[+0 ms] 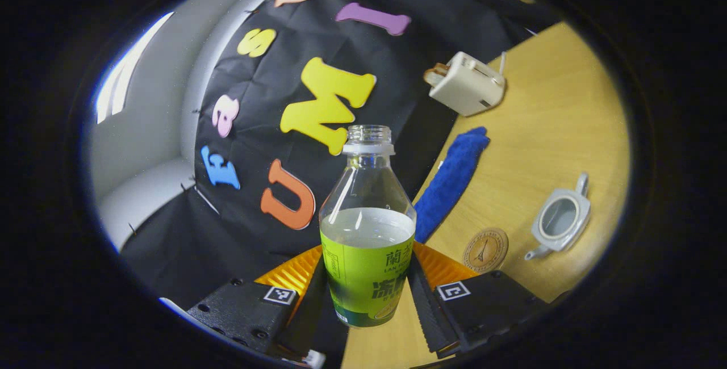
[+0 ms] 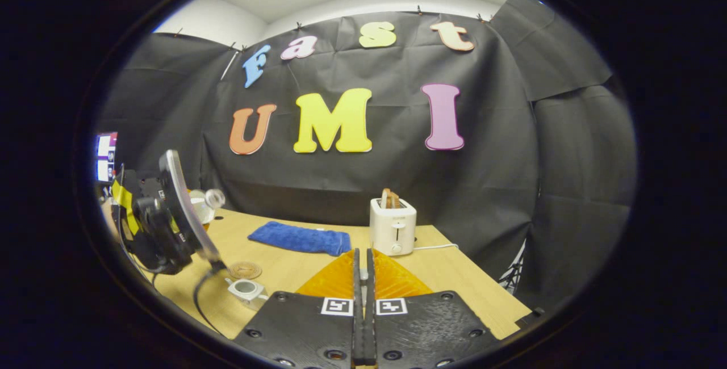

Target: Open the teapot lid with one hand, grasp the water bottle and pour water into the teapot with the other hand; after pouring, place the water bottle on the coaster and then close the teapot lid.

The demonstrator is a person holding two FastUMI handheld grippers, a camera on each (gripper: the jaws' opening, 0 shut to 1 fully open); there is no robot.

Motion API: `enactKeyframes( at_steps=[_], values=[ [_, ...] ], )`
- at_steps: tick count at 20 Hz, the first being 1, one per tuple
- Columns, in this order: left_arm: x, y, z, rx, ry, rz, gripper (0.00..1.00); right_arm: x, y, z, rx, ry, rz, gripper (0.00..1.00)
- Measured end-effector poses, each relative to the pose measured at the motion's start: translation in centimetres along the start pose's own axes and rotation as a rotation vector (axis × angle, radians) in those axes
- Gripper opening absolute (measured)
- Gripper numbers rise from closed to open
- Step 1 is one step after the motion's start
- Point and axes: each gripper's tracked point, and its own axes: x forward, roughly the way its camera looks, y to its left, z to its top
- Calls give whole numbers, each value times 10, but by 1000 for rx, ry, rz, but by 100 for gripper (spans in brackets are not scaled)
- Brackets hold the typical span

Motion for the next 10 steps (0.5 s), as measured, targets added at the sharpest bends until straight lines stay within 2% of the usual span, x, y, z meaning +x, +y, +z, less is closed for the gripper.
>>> enactKeyframes(
  at_steps=[1,2,5,7,10],
  values=[
    [3,-3,-3,-111,7,-20,78,0,1,0,-4,-1,1,0],
    [7,-8,-5,-216,23,-40,75,-1,1,-1,-3,2,2,0],
    [13,-12,-3,-492,33,-74,75,-5,6,4,8,-6,22,0],
    [22,-8,-2,-646,35,-63,76,-5,5,7,7,-12,20,0],
    [36,-20,4,-837,21,-100,77,-6,4,7,14,-15,19,0]
  ],
)
